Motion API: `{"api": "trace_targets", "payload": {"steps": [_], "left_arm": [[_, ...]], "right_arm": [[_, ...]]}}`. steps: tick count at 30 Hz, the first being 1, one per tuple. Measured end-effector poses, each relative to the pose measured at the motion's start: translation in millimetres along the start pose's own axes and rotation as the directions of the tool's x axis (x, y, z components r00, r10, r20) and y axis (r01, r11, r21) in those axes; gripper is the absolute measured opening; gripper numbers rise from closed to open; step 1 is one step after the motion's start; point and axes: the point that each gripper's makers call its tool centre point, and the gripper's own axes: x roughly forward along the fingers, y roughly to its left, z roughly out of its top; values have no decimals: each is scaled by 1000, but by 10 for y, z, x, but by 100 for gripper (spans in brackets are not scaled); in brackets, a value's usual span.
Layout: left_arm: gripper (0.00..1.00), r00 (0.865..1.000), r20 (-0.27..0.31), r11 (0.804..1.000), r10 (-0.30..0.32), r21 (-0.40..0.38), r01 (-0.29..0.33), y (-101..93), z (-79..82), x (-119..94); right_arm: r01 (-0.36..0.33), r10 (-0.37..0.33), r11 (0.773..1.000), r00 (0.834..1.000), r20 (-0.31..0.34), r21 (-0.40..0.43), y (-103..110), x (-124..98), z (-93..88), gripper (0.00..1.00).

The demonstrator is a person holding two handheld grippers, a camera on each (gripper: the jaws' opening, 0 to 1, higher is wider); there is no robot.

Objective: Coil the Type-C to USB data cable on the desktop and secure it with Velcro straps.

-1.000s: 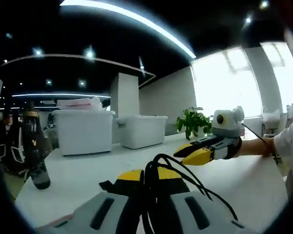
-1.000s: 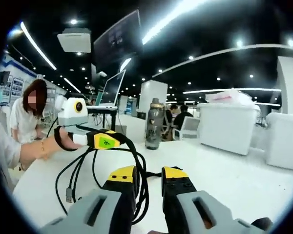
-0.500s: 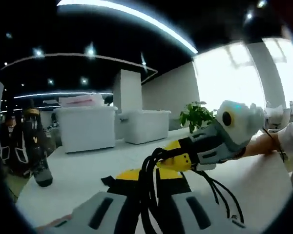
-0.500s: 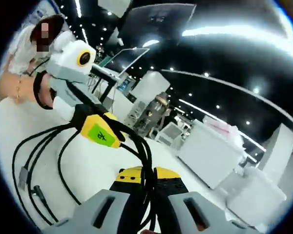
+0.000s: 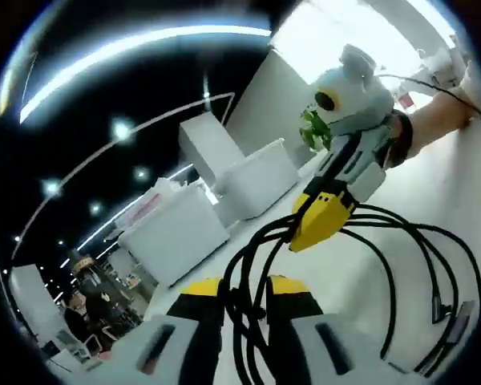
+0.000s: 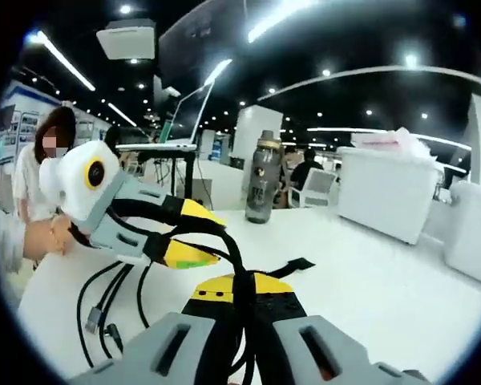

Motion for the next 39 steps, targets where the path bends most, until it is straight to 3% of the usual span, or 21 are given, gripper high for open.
{"api": "trace_targets", "payload": {"steps": [5,7,8,13,19,22,24,29,32,33,36,39], "left_arm": [[22,999,-14,987,33,159,-31,5,20,13],[20,999,-12,987,38,158,-36,-15,29,21],[19,999,-26,979,43,201,-37,-9,5,25],[9,999,-37,979,37,204,-29,38,-23,18],[7,997,-69,972,33,236,-16,28,-75,10],[7,996,-85,967,34,253,-11,43,-114,11],[7,996,-84,968,41,251,-19,97,-130,3],[7,994,-90,972,61,231,-39,259,-217,-4],[7,992,-118,988,37,153,-19,298,-376,6],[7,992,-123,992,32,127,-16,312,-425,20],[7,990,-140,998,8,71,2,313,-524,64],[7,983,-181,997,-19,66,32,300,-641,154]], "right_arm": [[-5,5,1000,1000,-15,-2,20,0,1,5],[0,0,1000,1000,-19,-5,18,-3,11,5],[0,0,1000,1000,-20,2,20,-6,12,5],[-36,35,990,999,9,136,98,-8,24,6],[-28,26,996,999,32,85,145,-3,81,9],[-32,22,991,997,76,130,111,-24,153,11],[-32,13,984,994,109,174,48,-51,211,14],[24,-56,985,982,180,173,-213,-154,341,14],[81,-81,997,986,148,6,-333,-116,229,14],[70,-70,998,989,133,3,-318,-79,152,14],[67,-81,992,988,135,106,-358,8,31,14],[88,-102,992,984,147,95,-420,32,69,14]]}}
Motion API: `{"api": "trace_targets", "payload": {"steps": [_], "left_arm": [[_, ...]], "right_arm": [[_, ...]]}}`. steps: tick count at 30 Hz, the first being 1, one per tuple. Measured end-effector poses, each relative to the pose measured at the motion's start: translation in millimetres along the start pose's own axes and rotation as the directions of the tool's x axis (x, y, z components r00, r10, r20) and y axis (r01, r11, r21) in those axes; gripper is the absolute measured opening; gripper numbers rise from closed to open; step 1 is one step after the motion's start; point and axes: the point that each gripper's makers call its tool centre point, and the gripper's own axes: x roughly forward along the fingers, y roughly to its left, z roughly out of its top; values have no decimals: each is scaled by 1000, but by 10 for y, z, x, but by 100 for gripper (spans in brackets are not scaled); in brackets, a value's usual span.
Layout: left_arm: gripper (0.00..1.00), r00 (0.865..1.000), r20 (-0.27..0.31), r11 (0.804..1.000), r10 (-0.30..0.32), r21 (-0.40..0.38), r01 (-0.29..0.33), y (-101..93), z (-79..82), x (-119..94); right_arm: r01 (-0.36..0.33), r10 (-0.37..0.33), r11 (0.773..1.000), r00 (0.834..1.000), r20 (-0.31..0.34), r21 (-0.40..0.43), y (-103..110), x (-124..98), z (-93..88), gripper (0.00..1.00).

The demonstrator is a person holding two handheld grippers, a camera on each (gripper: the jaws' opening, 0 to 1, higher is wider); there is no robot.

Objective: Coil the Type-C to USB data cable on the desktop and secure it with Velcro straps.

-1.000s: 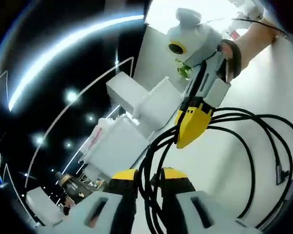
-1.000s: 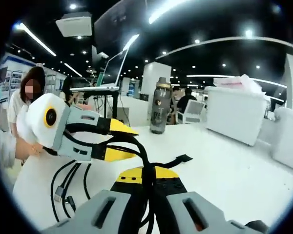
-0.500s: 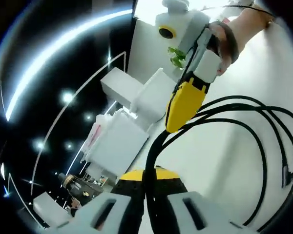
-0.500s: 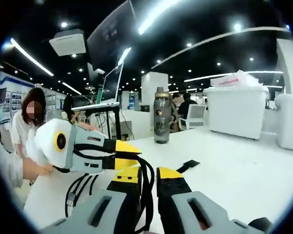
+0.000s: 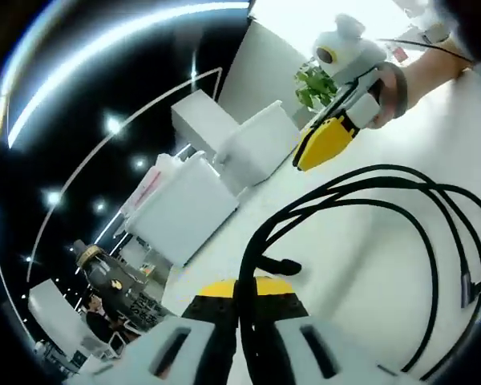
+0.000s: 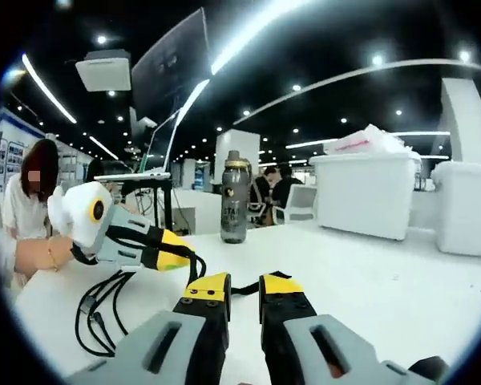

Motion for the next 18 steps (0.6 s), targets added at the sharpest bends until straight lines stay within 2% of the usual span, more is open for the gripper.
{"api": "trace_targets", "payload": {"steps": [2,4,7,8,9,12,16,17,18], "left_arm": [[7,999,-43,1000,-20,10,20,-8,-94,115],[7,997,-69,999,-34,8,35,-12,-144,200],[7,991,-116,997,-69,19,72,-42,-189,314],[7,989,-130,996,-76,35,81,-53,-200,351],[7,986,-145,995,-80,44,87,-60,-210,382],[7,981,-165,994,-102,31,109,-79,-214,427],[7,975,-183,991,-126,24,132,-122,-242,417],[7,974,-181,990,-135,10,139,-128,-254,405],[7,973,-181,990,-140,-4,142,-128,-264,399]], "right_arm": [[-36,37,996,999,11,-79,89,-21,73,14],[-100,104,980,994,15,-172,271,-59,121,14],[-173,167,955,985,-46,-241,511,-49,28,14],[-176,159,938,984,-82,-299,544,-19,-41,14],[-173,135,907,983,-124,-383,571,27,-130,14],[-173,98,842,981,-170,-511,657,144,-283,14],[-168,61,776,979,-193,-608,737,299,-387,20],[-152,31,767,979,-200,-623,731,327,-411,22],[-163,40,745,979,-200,-647,753,372,-422,22]]}}
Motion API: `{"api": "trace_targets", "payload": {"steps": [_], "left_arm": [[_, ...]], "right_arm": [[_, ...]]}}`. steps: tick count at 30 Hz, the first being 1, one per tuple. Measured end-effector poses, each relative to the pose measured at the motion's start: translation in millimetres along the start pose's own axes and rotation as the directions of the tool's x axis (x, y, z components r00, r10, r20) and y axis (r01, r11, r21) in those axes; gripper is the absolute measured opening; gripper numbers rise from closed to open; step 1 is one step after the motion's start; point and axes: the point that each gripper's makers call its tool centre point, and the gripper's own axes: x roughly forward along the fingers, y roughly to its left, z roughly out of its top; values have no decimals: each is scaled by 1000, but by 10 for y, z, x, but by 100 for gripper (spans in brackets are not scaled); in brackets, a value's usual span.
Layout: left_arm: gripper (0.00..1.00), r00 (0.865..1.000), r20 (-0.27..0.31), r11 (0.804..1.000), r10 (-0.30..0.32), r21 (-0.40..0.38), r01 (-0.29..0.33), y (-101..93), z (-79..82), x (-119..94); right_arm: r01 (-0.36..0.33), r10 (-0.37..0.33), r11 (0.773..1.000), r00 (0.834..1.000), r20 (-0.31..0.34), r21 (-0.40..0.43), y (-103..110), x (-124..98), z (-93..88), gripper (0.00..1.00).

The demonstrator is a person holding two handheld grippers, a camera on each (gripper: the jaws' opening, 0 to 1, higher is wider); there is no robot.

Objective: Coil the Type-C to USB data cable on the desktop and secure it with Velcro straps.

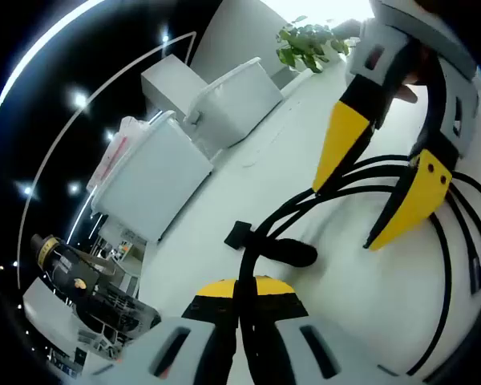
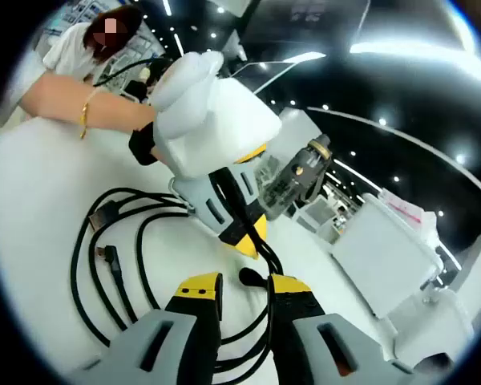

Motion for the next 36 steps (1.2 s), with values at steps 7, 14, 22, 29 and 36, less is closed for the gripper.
{"api": "trace_targets", "payload": {"steps": [7,14,22,29,36], "left_arm": [[7,1000,-16,1000,-2,-15,2,-32,-77,-34],[7,1000,-19,1000,5,-11,-5,-64,-119,-82],[7,998,62,995,26,-98,-20,-44,-103,-183],[7,998,35,997,45,-67,-43,-44,-184,-124],[7,999,-1,996,53,77,-53,-51,-174,-85]], "right_arm": [[48,-50,997,998,-43,-58,19,166,-82,20],[152,-178,874,984,13,461,-562,-84,-228,19],[92,-102,525,994,-45,846,-794,321,-855,15],[11,-54,60,999,-8,998,-992,672,-872,15],[122,73,117,989,-131,986,-715,762,-1020,21]]}}
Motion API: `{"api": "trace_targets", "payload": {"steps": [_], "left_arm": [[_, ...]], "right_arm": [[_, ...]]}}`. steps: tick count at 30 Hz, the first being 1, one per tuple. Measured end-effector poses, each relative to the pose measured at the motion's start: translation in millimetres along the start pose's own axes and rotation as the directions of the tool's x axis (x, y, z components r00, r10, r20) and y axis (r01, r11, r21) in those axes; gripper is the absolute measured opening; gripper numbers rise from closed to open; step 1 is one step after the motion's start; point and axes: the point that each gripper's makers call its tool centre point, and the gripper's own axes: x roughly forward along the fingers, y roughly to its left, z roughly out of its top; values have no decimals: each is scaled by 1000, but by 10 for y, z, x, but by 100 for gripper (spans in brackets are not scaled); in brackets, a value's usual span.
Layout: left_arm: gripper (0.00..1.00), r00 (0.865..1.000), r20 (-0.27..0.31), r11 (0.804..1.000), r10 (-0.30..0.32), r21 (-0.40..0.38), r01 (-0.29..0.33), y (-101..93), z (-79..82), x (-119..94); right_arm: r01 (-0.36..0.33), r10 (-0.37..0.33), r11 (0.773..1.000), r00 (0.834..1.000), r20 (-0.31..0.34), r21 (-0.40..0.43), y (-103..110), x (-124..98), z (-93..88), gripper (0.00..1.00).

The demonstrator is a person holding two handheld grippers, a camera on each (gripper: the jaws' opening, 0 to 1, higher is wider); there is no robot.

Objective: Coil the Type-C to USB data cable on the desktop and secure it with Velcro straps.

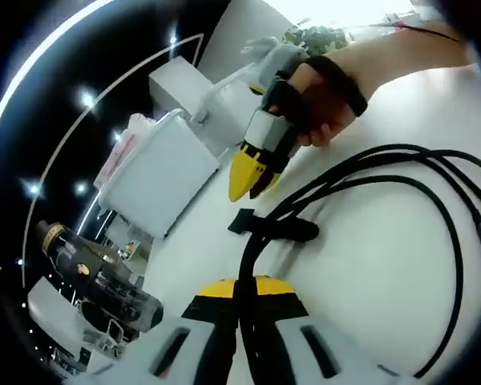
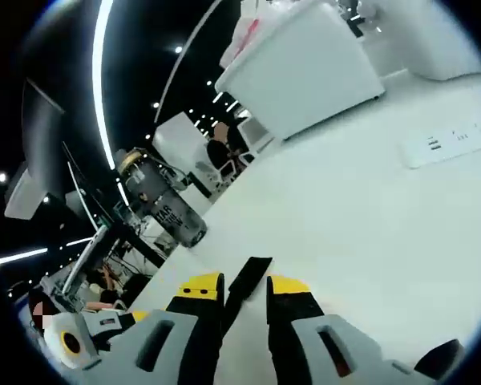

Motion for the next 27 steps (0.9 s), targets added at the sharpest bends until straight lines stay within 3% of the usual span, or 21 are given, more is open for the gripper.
{"api": "trace_targets", "payload": {"steps": [2,11,15,17,18,20,21,23,24,25,26,27], "left_arm": [[7,1000,-16,999,-6,40,6,-26,16,13],[7,1000,-10,999,-17,47,18,-37,50,19],[7,1000,-2,1000,-16,-7,16,-10,34,10],[7,1000,6,999,-24,-42,25,1,28,9],[7,1000,4,998,-20,-57,21,17,17,15],[7,1000,-3,998,-6,-67,6,37,-6,16],[7,1000,-7,996,8,-92,-8,54,-23,17],[7,999,1,984,48,-170,-47,106,-26,32],[7,998,-1,980,55,-193,-54,122,-26,36],[7,997,0,975,76,-207,-74,152,-20,31],[7,996,-3,976,94,-196,-93,170,-1,23],[7,993,-3,975,115,-193,-114,203,18,27]], "right_arm": [[-10,10,1000,1000,6,-4,52,22,-1,21],[-36,37,999,999,-31,32,123,75,-67,18],[-79,66,989,992,-105,-123,187,-83,-172,19],[-82,76,981,996,-36,-174,225,-247,-72,18],[-129,133,978,991,11,-166,353,-404,-23,18],[-236,237,968,971,2,-86,587,-658,-58,18],[-311,311,950,950,6,-11,744,-788,-89,18],[-402,416,900,907,-59,168,993,-987,-310,19],[-412,432,892,898,-80,185,1044,-1013,-403,22],[-348,362,926,928,-85,144,964,-976,-477,27],[-309,313,949,946,-90,58,927,-940,-548,27],[-290,292,957,952,-95,32,905,-927,-573,27]]}}
